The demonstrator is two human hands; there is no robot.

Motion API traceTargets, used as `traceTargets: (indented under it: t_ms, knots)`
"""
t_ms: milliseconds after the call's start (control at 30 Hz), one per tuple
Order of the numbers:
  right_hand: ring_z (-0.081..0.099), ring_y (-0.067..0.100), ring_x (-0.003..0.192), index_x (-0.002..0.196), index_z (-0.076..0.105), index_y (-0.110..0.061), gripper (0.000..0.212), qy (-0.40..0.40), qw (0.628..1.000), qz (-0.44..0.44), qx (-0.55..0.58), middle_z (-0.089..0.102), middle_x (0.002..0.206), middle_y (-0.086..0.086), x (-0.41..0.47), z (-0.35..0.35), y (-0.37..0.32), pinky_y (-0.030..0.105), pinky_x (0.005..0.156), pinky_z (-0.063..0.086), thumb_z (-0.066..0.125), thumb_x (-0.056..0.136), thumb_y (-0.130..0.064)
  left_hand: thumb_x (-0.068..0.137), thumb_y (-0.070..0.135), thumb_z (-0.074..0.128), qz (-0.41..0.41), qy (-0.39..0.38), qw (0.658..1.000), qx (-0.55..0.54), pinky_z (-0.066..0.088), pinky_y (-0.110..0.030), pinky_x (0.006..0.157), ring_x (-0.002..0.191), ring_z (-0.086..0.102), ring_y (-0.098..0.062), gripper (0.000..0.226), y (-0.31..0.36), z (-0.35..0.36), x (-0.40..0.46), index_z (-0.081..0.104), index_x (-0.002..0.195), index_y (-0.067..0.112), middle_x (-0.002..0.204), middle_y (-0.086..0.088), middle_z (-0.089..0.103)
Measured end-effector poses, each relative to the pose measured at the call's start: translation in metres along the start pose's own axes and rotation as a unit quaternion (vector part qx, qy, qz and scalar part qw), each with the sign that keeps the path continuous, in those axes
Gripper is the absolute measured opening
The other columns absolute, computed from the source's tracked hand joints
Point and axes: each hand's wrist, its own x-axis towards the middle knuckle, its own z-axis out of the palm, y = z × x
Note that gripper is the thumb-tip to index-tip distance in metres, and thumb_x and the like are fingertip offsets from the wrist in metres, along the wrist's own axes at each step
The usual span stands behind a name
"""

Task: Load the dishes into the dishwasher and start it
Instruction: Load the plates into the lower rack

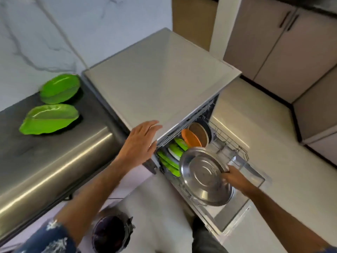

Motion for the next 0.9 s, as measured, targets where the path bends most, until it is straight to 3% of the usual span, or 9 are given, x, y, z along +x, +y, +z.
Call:
traceTargets:
  t_ms: [100,200,333,433,533,633,767,900]
  knots:
    - [0.066,0.026,0.100,0.107,0.064,-0.025,0.027,0.027,0.998,0.036,-0.038,0.069,0.101,0.004,0.040,-0.023,0.041,0.039,0.089,0.054,0.059,0.091,-0.005,0.089,0.022,0.062,0.036,-0.048,0.998,0.028,0.032,-0.040,0.113,0.140,0.038,-0.026,0.061,0.006,0.027,0.089,0.042,0.146,0.017,0.156,-0.004,0.036]
    - [0.065,0.028,0.100,0.119,0.057,-0.023,0.033,0.063,0.995,0.065,-0.038,0.067,0.105,0.007,0.084,-0.046,0.066,0.041,0.090,0.054,0.055,0.090,-0.007,0.094,0.029,0.054,0.080,-0.089,0.992,0.049,0.029,-0.046,0.118,0.145,0.032,-0.028,0.062,0.018,0.059,0.171,0.035,0.151,0.013,0.161,-0.008,0.029]
    - [0.066,0.023,0.090,0.127,0.052,-0.028,0.030,0.104,0.993,0.034,-0.042,0.064,0.102,-0.003,0.127,-0.062,0.063,0.039,0.082,0.055,0.054,0.098,-0.028,0.101,0.042,0.039,0.121,-0.148,0.979,0.070,0.022,-0.051,0.122,0.153,0.019,-0.028,0.066,0.028,0.096,0.236,0.022,0.157,0.010,0.166,-0.009,0.015]
    - [0.067,0.023,0.085,0.132,0.047,-0.029,0.035,0.118,0.990,-0.010,-0.082,0.067,0.104,0.002,0.164,-0.074,0.057,0.043,0.077,0.058,0.051,0.099,-0.040,0.102,0.046,0.033,0.128,-0.187,0.970,0.090,0.018,-0.053,0.123,0.155,0.007,-0.026,0.072,0.034,0.128,0.271,0.011,0.160,0.009,0.168,-0.010,0.005]
    - [0.068,0.030,0.090,0.134,0.047,-0.030,0.038,0.150,0.981,-0.018,-0.119,0.071,0.110,0.009,0.204,-0.090,0.057,0.044,0.076,0.058,0.051,0.097,-0.024,0.101,0.041,0.043,0.128,-0.169,0.974,0.084,0.008,-0.051,0.125,0.156,-0.001,-0.022,0.078,0.033,0.148,0.290,0.004,0.161,0.010,0.169,-0.008,-0.002]
    - [0.069,0.032,0.088,0.131,0.051,-0.031,0.039,0.206,0.968,0.000,-0.145,0.072,0.105,0.008,0.229,-0.108,0.058,0.042,0.073,0.058,0.052,0.093,-0.020,0.100,0.042,0.041,0.141,-0.162,0.975,0.058,0.004,-0.048,0.126,0.156,-0.003,-0.017,0.076,0.032,0.155,0.315,0.007,0.161,0.012,0.169,-0.004,0.000]
    - [0.069,0.032,0.080,0.124,0.053,-0.031,0.032,0.276,0.949,0.020,-0.150,0.073,0.097,0.007,0.256,-0.132,0.079,0.042,0.067,0.059,0.053,0.093,-0.022,0.100,0.044,0.036,0.153,-0.155,0.974,0.057,0.007,-0.051,0.126,0.156,-0.001,-0.016,0.073,0.039,0.163,0.361,0.009,0.161,0.013,0.169,-0.002,0.003]
    - [0.070,0.033,0.085,0.125,0.050,-0.034,0.031,0.259,0.957,0.022,-0.126,0.073,0.103,0.007,0.306,-0.151,0.084,0.042,0.071,0.059,0.056,0.094,-0.038,0.101,0.039,0.037,0.154,-0.141,0.977,0.042,0.009,-0.052,0.125,0.156,0.003,-0.015,0.069,0.036,0.170,0.366,0.013,0.161,0.014,0.169,0.000,0.006]
